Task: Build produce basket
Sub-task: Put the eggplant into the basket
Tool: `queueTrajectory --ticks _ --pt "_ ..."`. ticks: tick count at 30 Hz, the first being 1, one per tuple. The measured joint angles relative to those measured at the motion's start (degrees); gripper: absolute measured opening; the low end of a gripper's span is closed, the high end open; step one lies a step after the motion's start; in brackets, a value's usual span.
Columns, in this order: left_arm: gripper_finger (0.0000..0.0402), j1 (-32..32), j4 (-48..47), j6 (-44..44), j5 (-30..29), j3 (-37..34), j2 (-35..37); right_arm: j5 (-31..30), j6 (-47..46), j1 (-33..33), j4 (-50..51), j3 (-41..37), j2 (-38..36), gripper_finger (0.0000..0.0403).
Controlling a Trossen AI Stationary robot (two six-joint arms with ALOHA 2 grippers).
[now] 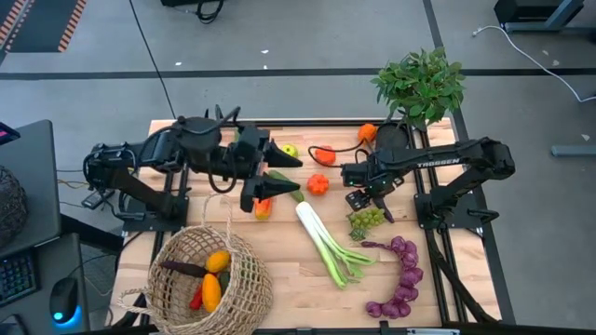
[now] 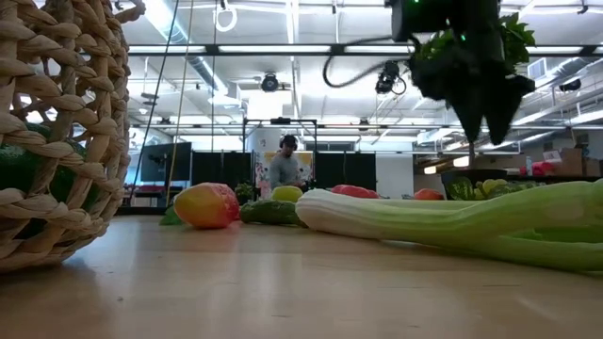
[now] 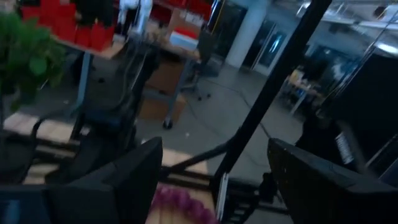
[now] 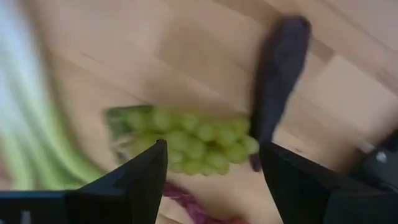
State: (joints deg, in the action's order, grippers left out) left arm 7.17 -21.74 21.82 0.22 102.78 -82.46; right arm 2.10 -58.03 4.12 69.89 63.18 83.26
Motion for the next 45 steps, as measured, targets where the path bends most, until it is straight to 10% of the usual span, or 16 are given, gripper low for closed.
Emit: queueTrajectory --ticks 24,37,45 --pt "0.0293 -0.1 -0.1 -1.2 -4.6 0.0 0.0 0.5 7.8 8.9 -21.4 -22.6 0.0 0.0253" --pt "0.0293 -6.6 -1.3 6.1 -11.3 0.0 0.0 0.7 26.3 8.9 -23.7 -22.9 0.0 0.0100" --pt "0.0293 -9.6 -6.9 13.0 -17.4 0.0 0.0 3.4 33.5 8.4 -30.7 -16.6 -3.9 0.0093"
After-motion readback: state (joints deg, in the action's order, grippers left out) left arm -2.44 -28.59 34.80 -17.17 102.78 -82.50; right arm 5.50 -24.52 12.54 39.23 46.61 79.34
